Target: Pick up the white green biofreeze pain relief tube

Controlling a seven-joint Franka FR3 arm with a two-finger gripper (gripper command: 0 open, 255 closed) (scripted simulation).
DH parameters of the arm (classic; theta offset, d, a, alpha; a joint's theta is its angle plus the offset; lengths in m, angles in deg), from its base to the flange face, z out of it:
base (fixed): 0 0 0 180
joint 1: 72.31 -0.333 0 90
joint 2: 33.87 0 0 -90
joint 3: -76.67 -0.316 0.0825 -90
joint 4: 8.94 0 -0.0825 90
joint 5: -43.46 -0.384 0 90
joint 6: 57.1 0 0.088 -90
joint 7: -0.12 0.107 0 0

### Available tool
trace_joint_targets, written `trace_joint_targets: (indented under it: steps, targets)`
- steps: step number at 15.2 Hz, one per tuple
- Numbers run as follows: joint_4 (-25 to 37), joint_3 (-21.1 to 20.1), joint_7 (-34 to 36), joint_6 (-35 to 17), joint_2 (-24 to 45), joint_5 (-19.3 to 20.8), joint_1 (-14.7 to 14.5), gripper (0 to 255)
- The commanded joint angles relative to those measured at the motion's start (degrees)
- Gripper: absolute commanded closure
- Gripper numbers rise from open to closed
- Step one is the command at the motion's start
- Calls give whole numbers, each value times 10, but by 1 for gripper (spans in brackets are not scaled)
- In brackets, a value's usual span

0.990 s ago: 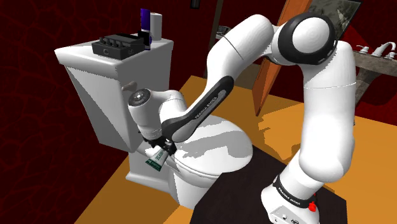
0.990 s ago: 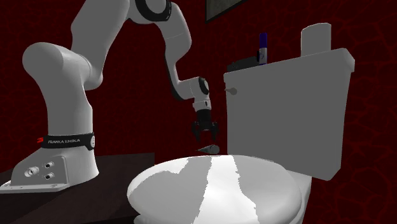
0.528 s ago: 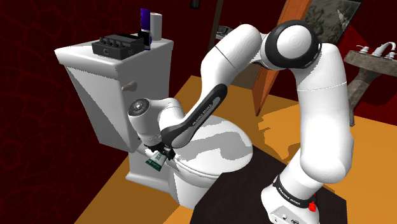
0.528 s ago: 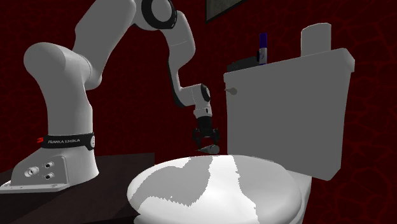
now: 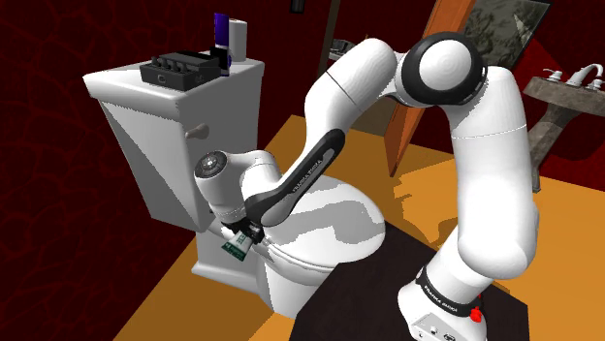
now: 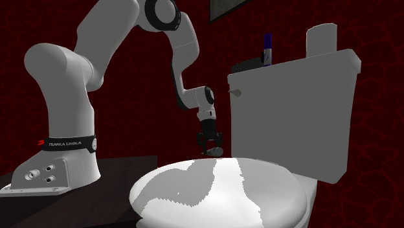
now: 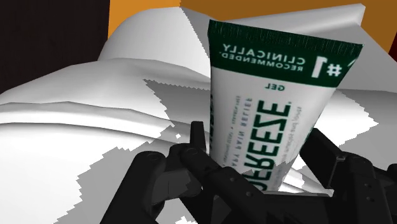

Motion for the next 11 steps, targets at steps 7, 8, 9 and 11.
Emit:
trace_joint_targets:
  steps: [7,8,9,11]
  targets:
    - [-9,-15,-17,12,-28,-22,12,255]
    - [-10,-19,-22,16,-35,-27,15,255]
    - [-11,-23,-26,19,-41,-33,17,255]
    - [-13,-30,-35,26,-54,-44,23,255]
